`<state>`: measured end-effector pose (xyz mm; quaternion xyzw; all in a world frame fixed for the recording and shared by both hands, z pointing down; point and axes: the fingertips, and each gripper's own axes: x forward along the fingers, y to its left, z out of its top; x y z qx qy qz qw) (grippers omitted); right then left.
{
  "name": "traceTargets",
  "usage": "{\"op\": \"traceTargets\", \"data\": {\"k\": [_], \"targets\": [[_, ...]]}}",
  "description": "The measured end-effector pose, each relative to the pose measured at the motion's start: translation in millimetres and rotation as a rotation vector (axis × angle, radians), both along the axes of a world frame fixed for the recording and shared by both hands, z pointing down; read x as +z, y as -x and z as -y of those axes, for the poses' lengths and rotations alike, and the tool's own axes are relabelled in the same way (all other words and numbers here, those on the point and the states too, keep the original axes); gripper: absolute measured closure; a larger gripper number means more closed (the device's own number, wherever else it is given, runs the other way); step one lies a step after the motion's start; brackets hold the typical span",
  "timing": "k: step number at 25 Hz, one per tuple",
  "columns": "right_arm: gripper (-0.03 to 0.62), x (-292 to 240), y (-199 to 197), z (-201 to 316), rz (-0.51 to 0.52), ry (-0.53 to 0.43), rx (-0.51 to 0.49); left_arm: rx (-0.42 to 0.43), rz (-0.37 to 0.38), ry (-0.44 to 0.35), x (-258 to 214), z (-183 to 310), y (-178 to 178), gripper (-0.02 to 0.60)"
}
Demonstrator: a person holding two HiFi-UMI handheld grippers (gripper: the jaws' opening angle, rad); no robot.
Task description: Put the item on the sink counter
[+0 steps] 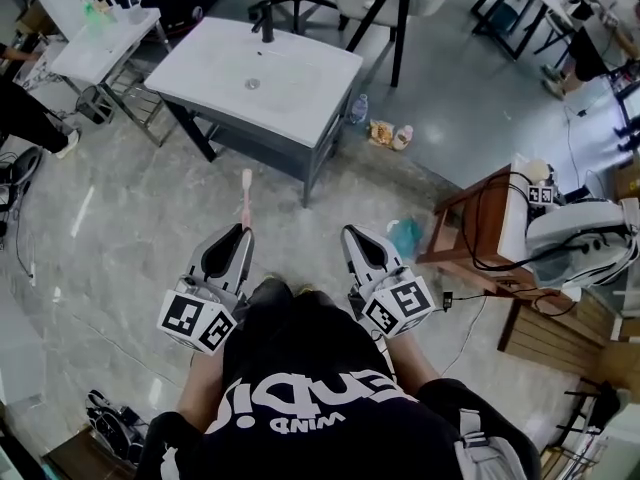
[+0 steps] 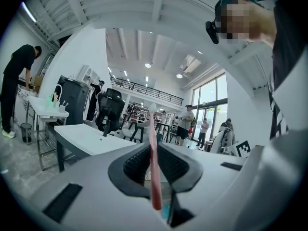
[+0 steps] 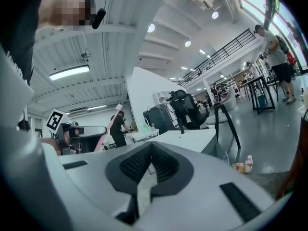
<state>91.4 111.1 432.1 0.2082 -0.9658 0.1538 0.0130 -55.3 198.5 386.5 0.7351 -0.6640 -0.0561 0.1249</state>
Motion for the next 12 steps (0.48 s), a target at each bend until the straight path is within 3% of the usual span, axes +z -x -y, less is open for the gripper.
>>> {"op": "traceTargets", "data": {"k": [5,12], "targets": [[0.576,3,12,22,-0.007,-0.003,0.011,-0.025,-0.027,0.003,5,25,17,0.518],[0.576,7,22,60,-0.017,-0.009,0.055,0.016,-0.035,-0.011,7,72,33,0.518]]}}
